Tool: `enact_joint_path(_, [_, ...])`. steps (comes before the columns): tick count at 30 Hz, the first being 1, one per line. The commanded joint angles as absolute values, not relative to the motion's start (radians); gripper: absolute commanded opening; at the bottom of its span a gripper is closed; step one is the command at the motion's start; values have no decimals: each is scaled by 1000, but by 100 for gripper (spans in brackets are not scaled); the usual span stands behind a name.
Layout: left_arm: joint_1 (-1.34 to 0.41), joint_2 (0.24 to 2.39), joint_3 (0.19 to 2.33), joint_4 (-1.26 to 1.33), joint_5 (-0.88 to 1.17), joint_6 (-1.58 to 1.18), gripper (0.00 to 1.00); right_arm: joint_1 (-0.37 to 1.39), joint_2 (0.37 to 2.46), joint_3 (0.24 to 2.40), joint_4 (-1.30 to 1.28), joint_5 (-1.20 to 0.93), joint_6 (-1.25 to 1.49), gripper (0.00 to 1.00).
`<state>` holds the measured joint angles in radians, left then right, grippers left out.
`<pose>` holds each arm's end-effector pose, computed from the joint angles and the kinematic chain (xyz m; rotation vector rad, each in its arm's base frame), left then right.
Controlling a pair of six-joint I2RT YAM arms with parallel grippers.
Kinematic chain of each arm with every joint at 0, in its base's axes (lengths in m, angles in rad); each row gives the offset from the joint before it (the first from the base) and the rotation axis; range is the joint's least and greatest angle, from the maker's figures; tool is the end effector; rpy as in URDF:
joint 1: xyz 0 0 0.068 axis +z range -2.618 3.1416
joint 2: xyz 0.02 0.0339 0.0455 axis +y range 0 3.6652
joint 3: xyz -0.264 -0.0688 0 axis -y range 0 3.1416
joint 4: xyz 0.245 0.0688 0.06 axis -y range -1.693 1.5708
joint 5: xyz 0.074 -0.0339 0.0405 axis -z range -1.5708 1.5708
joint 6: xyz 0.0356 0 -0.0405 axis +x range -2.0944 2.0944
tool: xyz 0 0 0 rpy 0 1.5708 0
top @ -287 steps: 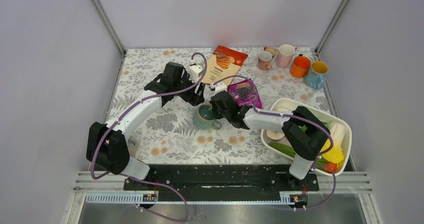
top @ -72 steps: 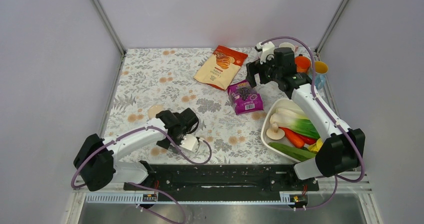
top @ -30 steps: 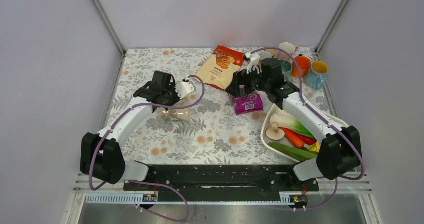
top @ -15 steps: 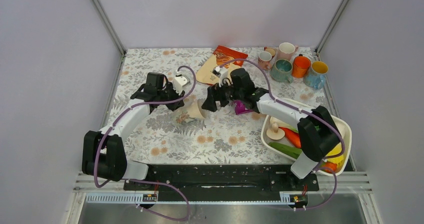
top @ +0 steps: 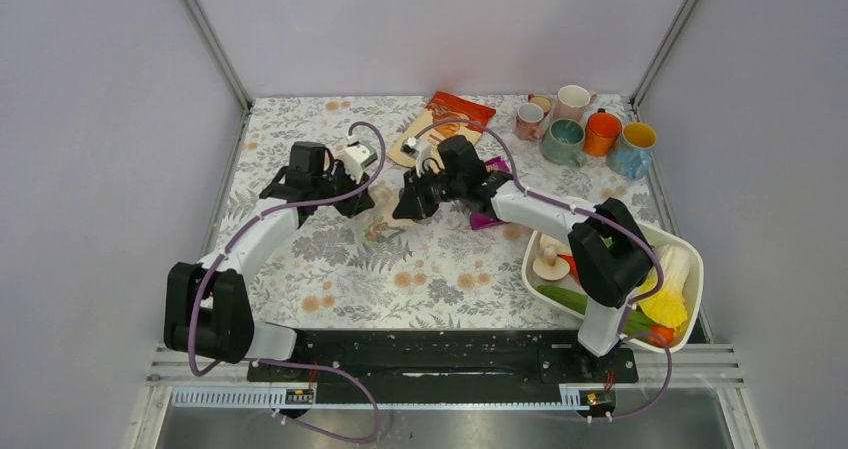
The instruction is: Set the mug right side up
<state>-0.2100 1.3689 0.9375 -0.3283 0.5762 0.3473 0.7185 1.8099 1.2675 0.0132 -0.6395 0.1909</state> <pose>0.2796 -0.0794 0.2527 0.8876 2.0693 -0.5946 0.2961 0.2871 0.2431 -0.9685 1.9974 1.1981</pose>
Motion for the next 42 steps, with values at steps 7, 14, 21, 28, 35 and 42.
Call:
enact_joint_path(7, [-199,1337,1026,-298,736,319,16,721,1747,1353,-198,-558,-256,0])
enact_joint_path(14, [-124,1317,1085,-452,804,368,78,701,1692,1362,-362,-416,-467,0])
enact_joint_path(21, [-35,1341,1189,-606,719,388,99,699,1652,1457,-533,-262,-589,0])
enact_joint_path(28, [45,1376,1172,-548,680,359,99,676,1591,1617,-729,-121,-771,0])
enact_joint_path(35, [52,1408,1184,-569,672,394,99,507,1542,1758,-853,-70,-824,0])
enact_joint_path(42, [62,1430,1199,-601,660,416,99,204,1543,1774,-896,-130,-852,0])
